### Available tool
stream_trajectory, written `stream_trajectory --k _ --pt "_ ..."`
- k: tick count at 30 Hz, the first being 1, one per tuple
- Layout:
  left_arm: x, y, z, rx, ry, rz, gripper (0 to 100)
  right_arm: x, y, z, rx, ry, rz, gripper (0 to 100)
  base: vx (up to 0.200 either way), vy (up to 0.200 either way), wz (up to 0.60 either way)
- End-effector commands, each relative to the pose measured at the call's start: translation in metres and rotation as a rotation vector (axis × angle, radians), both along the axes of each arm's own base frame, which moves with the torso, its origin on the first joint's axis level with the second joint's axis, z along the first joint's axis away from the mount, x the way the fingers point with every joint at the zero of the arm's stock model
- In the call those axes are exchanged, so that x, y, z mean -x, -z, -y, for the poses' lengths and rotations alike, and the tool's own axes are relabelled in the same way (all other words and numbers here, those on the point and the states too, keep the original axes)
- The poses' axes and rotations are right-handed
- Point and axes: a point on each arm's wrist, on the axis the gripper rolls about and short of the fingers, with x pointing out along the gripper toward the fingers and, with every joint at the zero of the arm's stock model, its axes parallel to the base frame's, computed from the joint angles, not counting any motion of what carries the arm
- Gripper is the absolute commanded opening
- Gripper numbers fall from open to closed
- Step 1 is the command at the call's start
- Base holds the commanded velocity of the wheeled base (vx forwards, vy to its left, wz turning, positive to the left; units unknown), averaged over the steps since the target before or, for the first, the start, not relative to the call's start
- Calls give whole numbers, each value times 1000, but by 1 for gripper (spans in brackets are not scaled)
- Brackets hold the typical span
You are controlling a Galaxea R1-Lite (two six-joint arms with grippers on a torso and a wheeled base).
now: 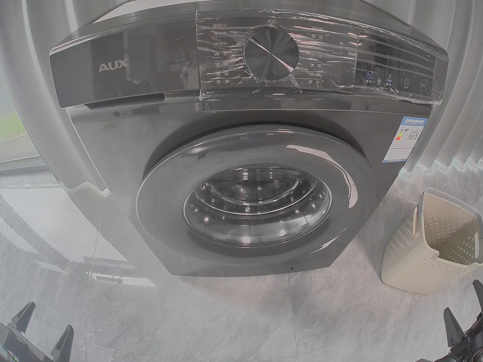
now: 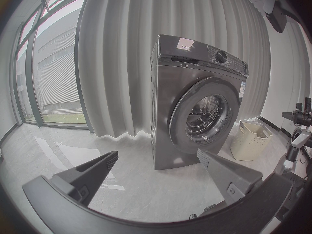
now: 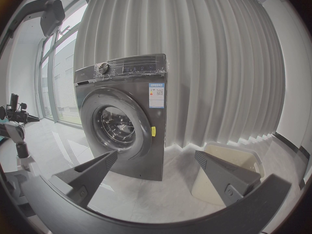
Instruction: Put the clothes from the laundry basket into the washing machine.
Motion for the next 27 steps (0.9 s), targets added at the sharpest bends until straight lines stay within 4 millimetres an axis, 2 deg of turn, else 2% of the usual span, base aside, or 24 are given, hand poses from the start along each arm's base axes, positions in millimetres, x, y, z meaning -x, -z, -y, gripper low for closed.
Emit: stream_trajectory --k 1,6,9,27 --pt "-1 5 0 -1 -14 -19 100 -2 11 4 -57 176 -84 100 0 0 0" --pt "0 5 1 -1 -59 -13 100 -2 10 4 -68 188 -81 100 0 0 0" --pt "5 6 2 -9 -137 55 100 -2 10 4 -67 183 -78 100 0 0 0" --pt "6 6 2 -1 -112 75 100 -2 10 4 -59 182 -76 100 0 0 0"
